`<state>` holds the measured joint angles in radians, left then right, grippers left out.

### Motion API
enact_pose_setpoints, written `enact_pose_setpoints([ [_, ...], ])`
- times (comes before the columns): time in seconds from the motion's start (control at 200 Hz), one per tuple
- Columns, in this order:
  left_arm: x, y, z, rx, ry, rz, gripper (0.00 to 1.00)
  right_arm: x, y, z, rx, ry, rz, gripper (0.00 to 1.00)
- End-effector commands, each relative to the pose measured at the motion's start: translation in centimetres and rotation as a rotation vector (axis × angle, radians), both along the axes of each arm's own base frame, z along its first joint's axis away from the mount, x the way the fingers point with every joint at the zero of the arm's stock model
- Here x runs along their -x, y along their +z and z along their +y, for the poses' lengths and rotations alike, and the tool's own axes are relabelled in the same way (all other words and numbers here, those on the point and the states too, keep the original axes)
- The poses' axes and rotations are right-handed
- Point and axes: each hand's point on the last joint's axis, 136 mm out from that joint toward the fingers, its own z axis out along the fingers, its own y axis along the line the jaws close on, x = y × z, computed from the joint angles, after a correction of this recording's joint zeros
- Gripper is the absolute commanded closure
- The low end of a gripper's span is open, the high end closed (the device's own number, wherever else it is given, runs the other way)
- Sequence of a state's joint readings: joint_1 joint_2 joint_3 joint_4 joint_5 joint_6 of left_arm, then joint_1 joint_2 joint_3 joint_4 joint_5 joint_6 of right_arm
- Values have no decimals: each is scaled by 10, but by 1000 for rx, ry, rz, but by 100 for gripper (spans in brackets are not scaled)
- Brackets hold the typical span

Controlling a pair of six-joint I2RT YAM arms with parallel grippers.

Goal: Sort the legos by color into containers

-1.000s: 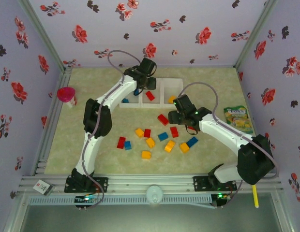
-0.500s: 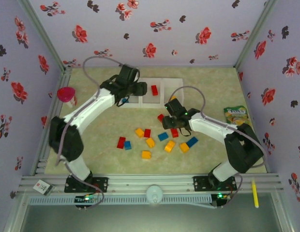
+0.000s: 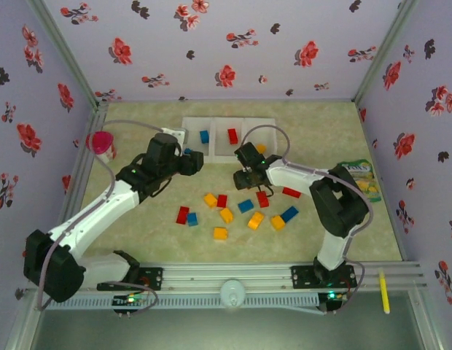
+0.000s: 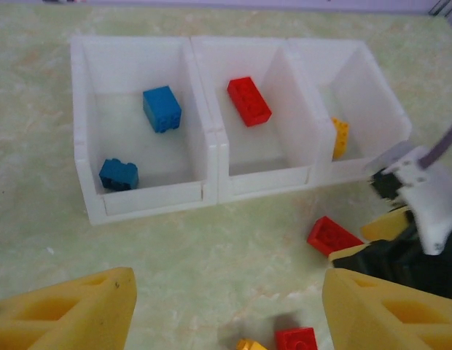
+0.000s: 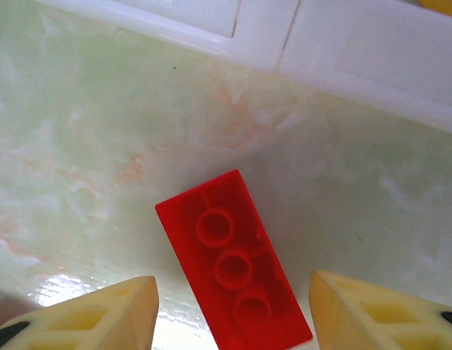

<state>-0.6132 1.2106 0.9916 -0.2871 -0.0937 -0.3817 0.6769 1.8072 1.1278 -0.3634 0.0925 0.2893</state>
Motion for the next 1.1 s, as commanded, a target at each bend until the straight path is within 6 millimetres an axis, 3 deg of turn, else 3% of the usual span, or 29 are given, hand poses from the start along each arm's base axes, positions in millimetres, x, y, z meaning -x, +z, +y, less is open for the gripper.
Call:
enact_pose_setpoints([
  [0.0,-5,16,-2,20,-3,-59,32,-6,-1,10,-3,18,-1,45],
  [0.155,-2,15,-7,28,-27,-27,32,-11,-8,11,12,2,6,53],
  [0.355,2,8,-6,25,-34,-12,32,-14,-7,16,0,-4,7,76],
  [0.435,3,5,-5,24,-34,-10,31,-14,6,18,-23,-3,-9,80],
  [0.59,2,0,-6,7,-39,3,30,-14,54,23,-90,11,-75,80],
  [0.795,-2,1,-10,25,-43,-21,29,-34,107,29,-109,16,-183,80],
  [0.995,-2,2,-11,20,-51,-17,28,-67,126,40,-109,-1,-242,81],
  [1.095,3,-3,-10,15,-53,4,28,-88,126,46,-121,-12,-251,80],
])
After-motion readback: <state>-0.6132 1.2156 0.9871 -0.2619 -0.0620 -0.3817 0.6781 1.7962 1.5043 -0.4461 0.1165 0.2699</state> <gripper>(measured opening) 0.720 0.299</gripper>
